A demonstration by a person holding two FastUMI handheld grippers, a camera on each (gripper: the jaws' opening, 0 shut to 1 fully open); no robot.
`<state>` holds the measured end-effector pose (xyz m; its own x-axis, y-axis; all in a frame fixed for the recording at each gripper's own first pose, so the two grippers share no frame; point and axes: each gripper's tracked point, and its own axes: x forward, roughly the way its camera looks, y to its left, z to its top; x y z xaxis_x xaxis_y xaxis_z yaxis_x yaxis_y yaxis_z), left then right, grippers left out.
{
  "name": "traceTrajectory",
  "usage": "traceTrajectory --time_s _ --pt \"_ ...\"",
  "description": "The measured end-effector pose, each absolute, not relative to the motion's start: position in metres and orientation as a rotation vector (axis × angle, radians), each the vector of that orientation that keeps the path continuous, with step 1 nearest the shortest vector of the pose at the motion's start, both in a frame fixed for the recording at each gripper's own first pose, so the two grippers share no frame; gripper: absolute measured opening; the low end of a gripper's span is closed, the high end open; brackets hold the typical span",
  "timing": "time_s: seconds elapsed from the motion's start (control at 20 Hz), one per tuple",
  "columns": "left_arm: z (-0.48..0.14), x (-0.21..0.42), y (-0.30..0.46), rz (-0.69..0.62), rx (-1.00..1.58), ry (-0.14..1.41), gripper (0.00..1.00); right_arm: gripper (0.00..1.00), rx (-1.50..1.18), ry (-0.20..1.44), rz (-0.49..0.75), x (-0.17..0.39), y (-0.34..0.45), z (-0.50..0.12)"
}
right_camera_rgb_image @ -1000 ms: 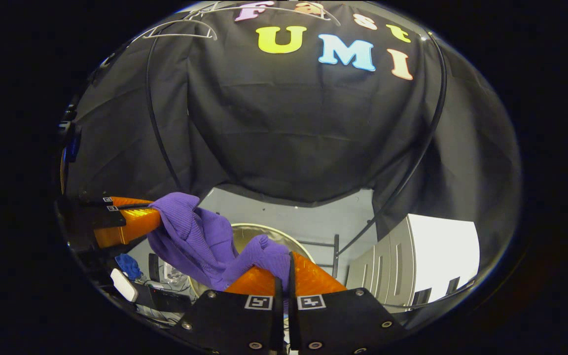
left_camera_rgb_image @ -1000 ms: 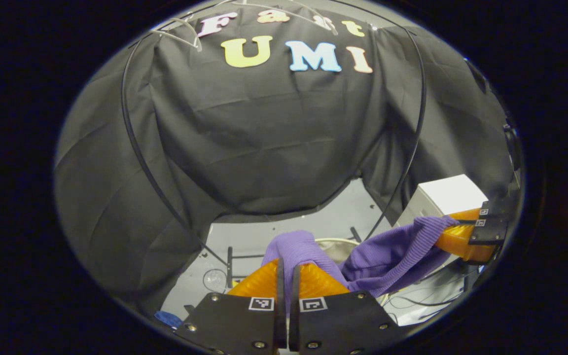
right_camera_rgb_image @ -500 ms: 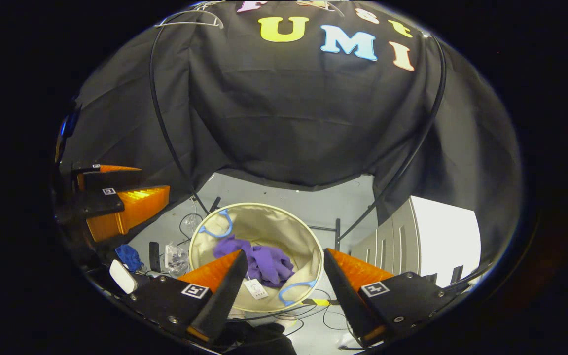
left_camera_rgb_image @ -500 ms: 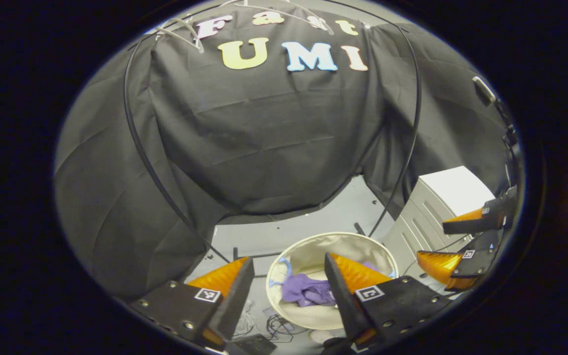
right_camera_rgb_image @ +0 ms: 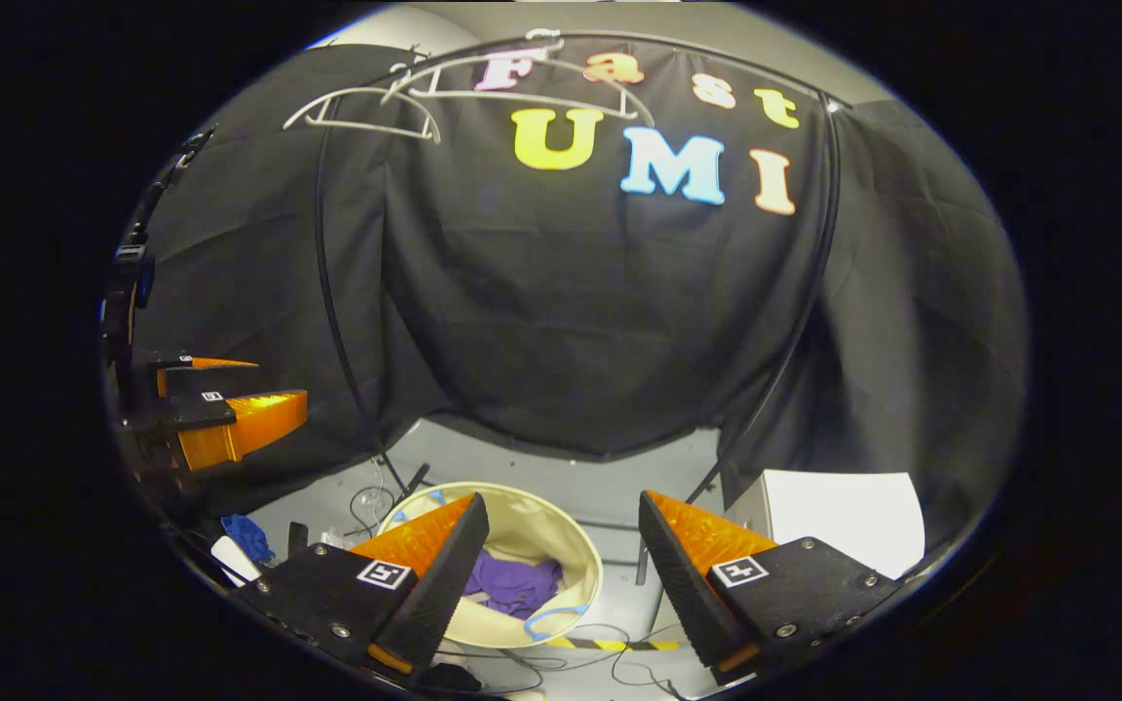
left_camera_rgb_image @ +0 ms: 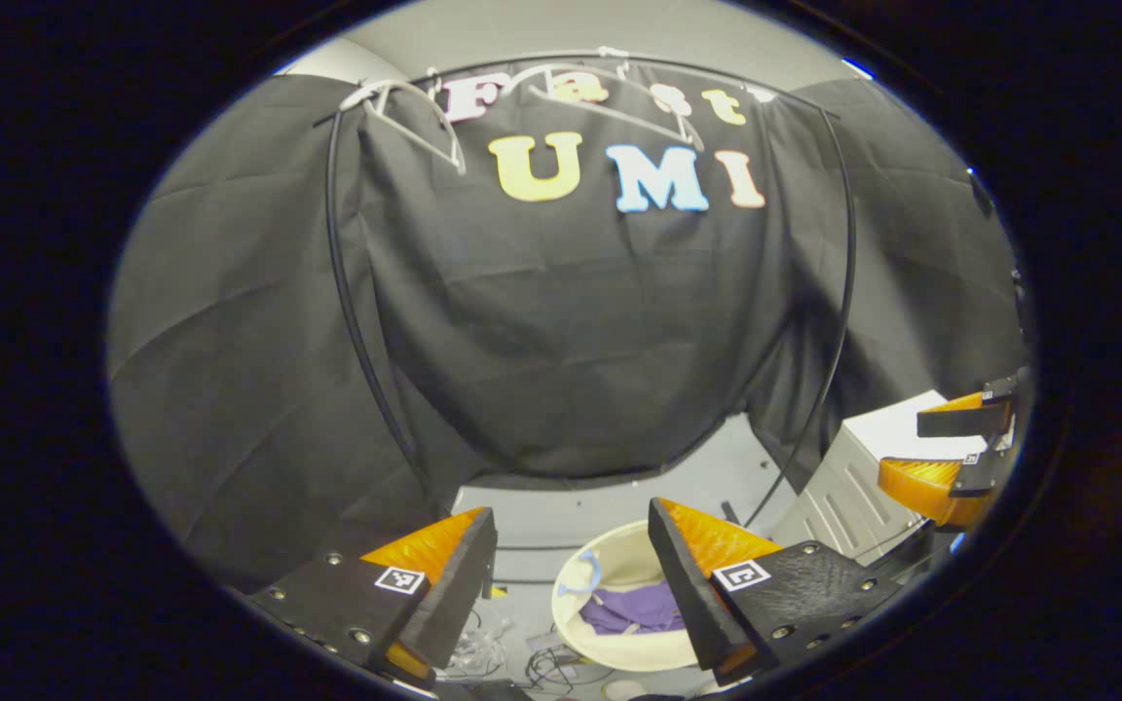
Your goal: Grasp the clothes on the hanger with both hands and then place them into the laundry hamper below.
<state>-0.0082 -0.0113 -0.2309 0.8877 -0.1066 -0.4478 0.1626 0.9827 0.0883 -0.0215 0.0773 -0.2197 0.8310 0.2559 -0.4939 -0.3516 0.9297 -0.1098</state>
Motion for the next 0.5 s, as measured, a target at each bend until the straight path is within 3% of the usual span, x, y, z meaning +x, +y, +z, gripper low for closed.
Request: traceTrajectory --time_s 0.2,0.3,0.5 --pt "-0.144 -0.005 -0.024 -0.135 0.11 0.311 0.9 0.96 -0.152 0.354 0.304 -0.022 0.062 -0.154" --pt "-0.096 -0.007 -0.024 -0.135 0.113 0.243 0.97 0.96 -0.136 0.291 0.295 -0.024 0.051 -0.123" --pt "-0.04 -0.014 -0.032 -0.124 0.093 0.135 0.94 0.96 -0.109 0.178 0.257 -0.023 0.026 -0.067"
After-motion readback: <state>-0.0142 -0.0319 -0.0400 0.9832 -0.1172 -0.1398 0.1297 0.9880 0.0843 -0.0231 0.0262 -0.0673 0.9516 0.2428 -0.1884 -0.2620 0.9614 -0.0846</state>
